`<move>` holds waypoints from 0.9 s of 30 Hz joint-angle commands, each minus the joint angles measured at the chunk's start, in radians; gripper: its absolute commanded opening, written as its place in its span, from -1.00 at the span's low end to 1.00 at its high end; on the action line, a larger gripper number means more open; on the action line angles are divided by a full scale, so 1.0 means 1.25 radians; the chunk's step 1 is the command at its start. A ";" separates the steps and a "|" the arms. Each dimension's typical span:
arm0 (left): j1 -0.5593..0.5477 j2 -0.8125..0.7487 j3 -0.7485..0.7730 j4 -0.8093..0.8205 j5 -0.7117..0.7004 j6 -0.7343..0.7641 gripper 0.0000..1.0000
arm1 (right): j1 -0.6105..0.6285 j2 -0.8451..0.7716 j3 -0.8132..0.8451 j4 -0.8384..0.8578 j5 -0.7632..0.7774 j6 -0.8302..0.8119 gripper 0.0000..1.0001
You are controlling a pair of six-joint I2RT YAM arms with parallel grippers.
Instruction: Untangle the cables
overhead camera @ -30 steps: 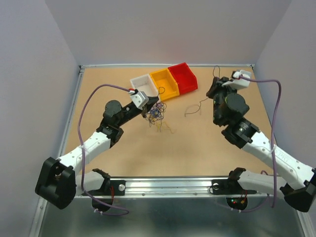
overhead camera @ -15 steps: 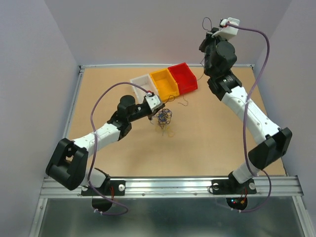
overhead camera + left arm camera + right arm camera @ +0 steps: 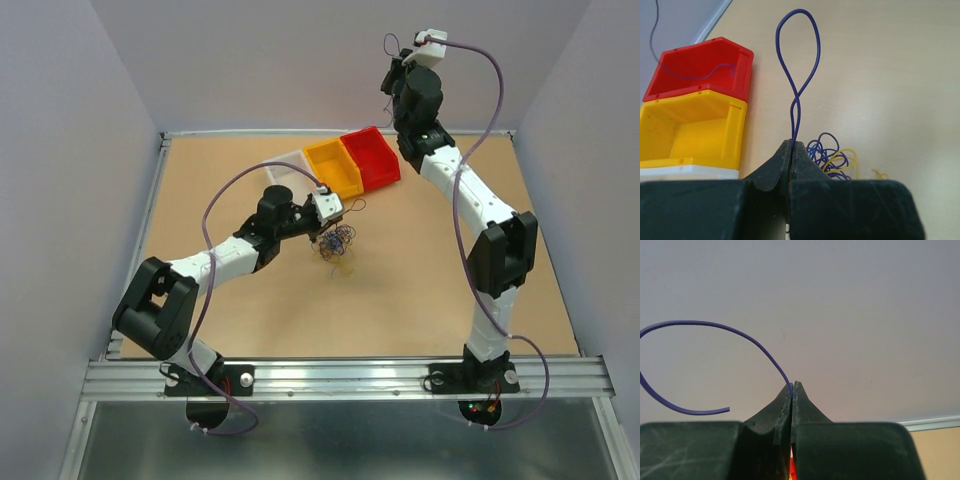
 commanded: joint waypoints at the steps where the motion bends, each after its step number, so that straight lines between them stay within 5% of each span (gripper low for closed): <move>1: -0.005 0.012 0.053 -0.024 0.003 0.020 -1.00 | -0.018 0.033 0.103 0.088 -0.004 0.020 -0.99; 8: -0.008 0.024 0.061 -0.039 0.003 0.032 -1.00 | -0.038 0.107 0.149 0.090 -0.010 0.060 -0.99; 15: -0.018 0.038 0.077 -0.057 0.003 0.036 -1.00 | -0.038 0.072 -0.091 0.179 0.024 0.068 -0.99; 22: -0.022 0.035 0.081 -0.066 -0.017 0.034 -1.00 | -0.038 0.003 -0.277 0.195 -0.116 0.060 -0.99; 27: -0.022 0.023 0.077 -0.067 -0.027 0.034 -1.00 | -0.048 0.096 -0.188 0.050 -0.118 0.119 -0.99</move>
